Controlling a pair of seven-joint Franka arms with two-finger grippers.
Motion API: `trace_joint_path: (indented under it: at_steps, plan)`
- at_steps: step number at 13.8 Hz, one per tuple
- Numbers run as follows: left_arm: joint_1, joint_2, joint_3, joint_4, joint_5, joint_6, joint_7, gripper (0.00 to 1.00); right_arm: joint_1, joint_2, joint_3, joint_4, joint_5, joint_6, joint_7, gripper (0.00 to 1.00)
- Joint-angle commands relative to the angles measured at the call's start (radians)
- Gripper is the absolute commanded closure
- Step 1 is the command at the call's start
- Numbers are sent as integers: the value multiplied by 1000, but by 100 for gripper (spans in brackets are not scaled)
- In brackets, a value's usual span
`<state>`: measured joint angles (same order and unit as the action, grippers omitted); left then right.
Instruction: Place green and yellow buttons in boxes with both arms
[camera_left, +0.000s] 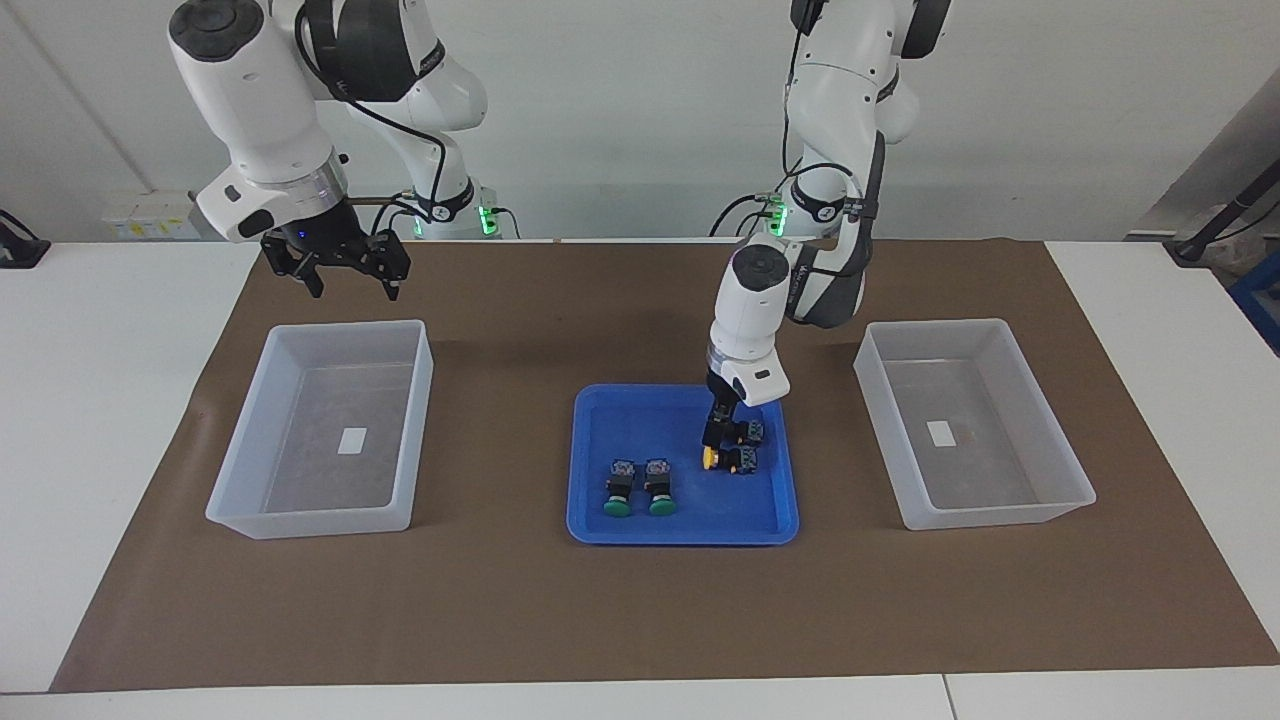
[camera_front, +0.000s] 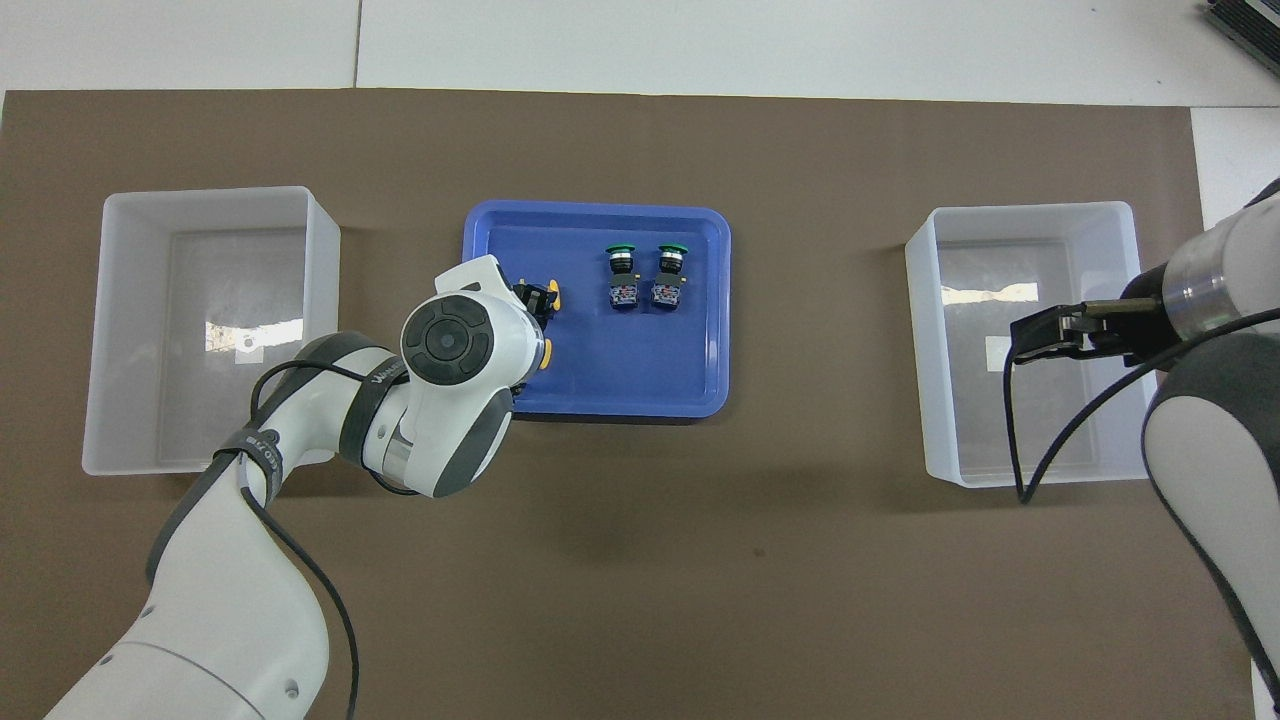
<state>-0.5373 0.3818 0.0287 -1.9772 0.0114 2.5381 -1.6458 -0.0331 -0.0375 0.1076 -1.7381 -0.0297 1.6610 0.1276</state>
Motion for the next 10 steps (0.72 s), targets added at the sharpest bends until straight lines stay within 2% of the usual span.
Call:
trace_joint_path:
  at_steps: [1, 4, 6, 8, 10]
  plan:
    - [14, 25, 0, 12, 2, 47, -8, 5, -11, -19, -2, -21, 28, 14, -29, 0]
    - [17, 28, -1, 8, 2, 53, -8, 17, 1, -21, 6, -21, 28, 3, -37, 0]
    - [17, 28, -1, 6, 2, 53, -6, 32, 1, -19, 9, -20, 30, 12, -61, 0]
    - [17, 28, -1, 3, 2, 53, -6, 47, 39, -16, 17, -49, 30, 115, -56, 0]
    - [16, 26, -1, 0, 2, 50, -5, 66, 93, 33, 17, -55, 28, 207, -17, 0]
